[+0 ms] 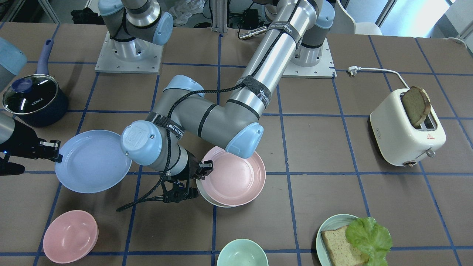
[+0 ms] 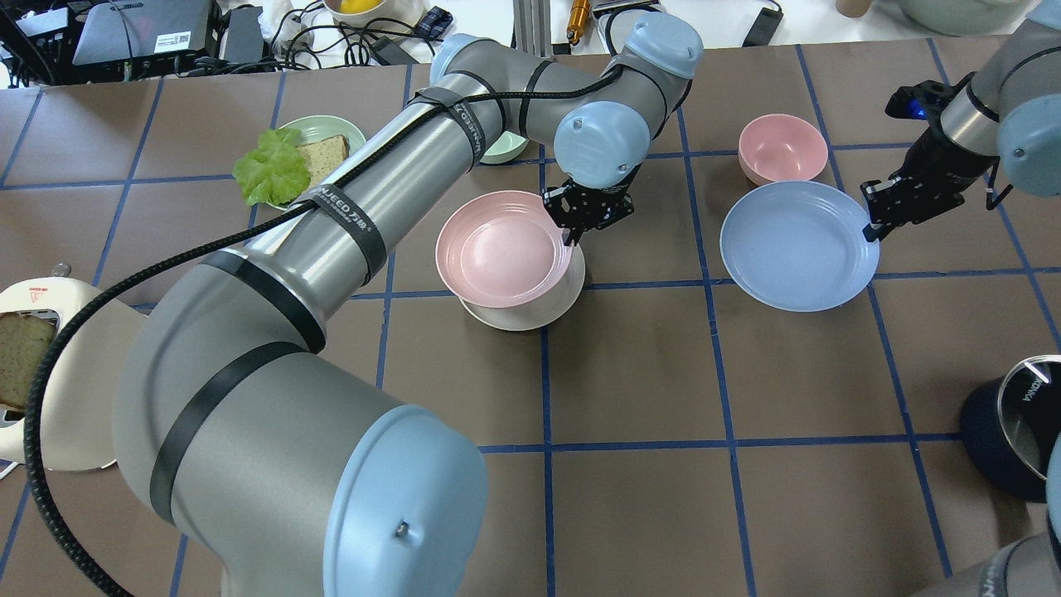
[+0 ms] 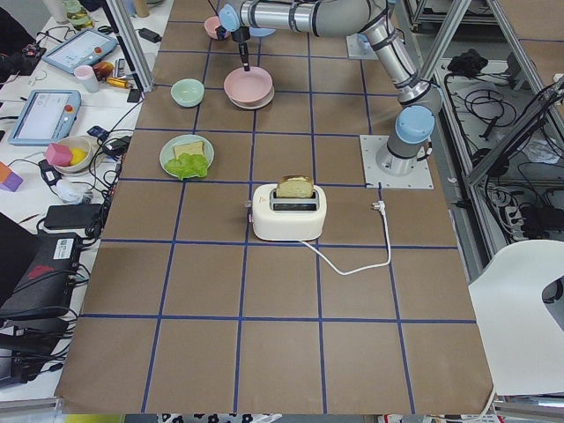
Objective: Stack three plates with pink and blue
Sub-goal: 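Lower the pink plate onto the cream plate and open the left gripper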
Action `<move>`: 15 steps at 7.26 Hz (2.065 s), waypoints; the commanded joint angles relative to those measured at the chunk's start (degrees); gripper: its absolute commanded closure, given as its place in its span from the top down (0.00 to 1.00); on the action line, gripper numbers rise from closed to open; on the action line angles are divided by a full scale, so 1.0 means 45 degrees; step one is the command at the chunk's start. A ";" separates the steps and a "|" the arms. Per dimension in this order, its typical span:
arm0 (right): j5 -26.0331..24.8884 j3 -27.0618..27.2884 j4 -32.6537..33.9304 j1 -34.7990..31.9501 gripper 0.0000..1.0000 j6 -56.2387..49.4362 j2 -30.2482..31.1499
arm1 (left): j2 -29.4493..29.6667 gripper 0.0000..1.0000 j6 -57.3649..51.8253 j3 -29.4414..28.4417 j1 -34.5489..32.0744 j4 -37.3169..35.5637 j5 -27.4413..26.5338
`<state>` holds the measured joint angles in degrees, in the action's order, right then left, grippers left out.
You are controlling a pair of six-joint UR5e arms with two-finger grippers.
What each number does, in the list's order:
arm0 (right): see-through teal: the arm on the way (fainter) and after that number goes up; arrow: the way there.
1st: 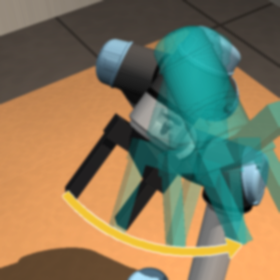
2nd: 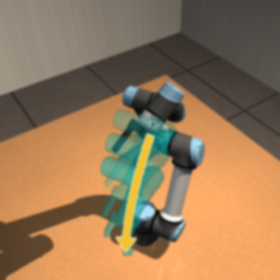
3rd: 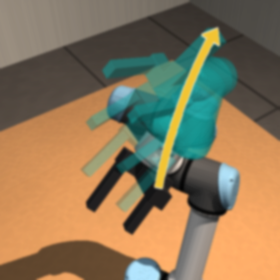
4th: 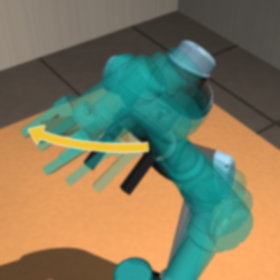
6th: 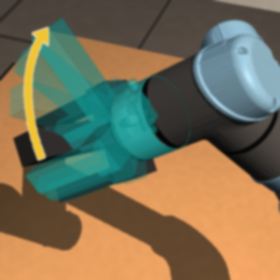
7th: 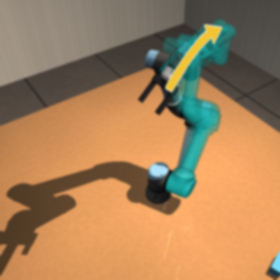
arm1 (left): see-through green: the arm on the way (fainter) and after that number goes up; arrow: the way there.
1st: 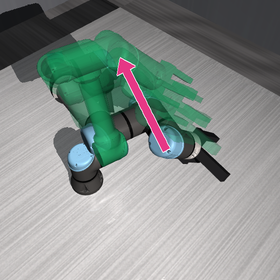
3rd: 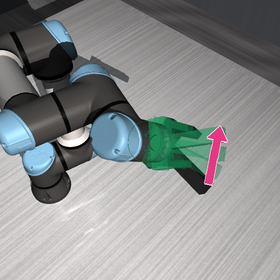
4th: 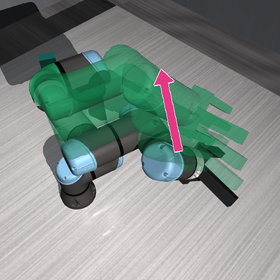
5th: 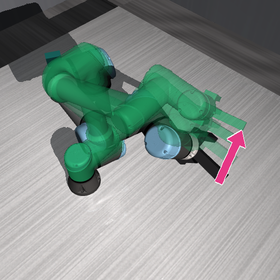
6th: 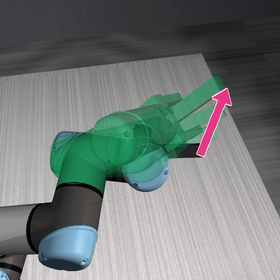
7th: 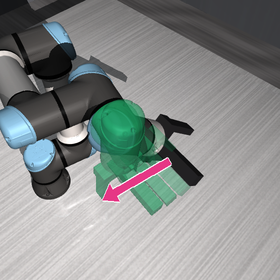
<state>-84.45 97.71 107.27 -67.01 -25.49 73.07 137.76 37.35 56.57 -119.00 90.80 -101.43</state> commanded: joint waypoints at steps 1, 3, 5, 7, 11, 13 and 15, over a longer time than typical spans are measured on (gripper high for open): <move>0.0037 -0.0034 -0.0108 -0.0012 0.00 0.0001 0.0012 | 0.0226 0.00 0.0313 -0.0110 -0.0039 -0.0042 0.0003; 0.0037 -0.0014 -0.0108 -0.0012 0.00 0.0001 -0.0007 | 0.0382 0.00 0.0313 -0.0383 -0.0157 -0.0022 0.0060; 0.0037 0.0005 -0.0108 -0.0012 0.00 0.0001 -0.0066 | 0.0442 0.00 0.0352 -0.0384 -0.0196 -0.0003 0.0041; 0.0037 0.0005 -0.0128 -0.0012 0.00 0.0001 -0.0066 | 0.0539 0.00 0.0371 -0.0384 -0.0215 0.0017 0.0041; 0.0037 -0.0053 -0.0284 -0.0031 0.00 0.0040 -0.0046 | 0.0559 0.00 0.0352 -0.0365 -0.0216 0.0017 -0.0017; 0.0037 -0.0053 -0.0284 -0.0031 0.00 0.0060 -0.0027 | 0.0656 0.00 0.0372 -0.0287 -0.0216 -0.0003 -0.0037; 0.0037 -0.0034 -0.0304 -0.0051 0.00 0.0099 -0.0047 | 0.0715 0.00 0.0372 -0.0364 -0.0216 -0.0003 0.0021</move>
<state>-84.29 97.52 105.94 -67.20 -25.15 72.86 140.81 39.02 55.11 -119.97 90.80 -101.50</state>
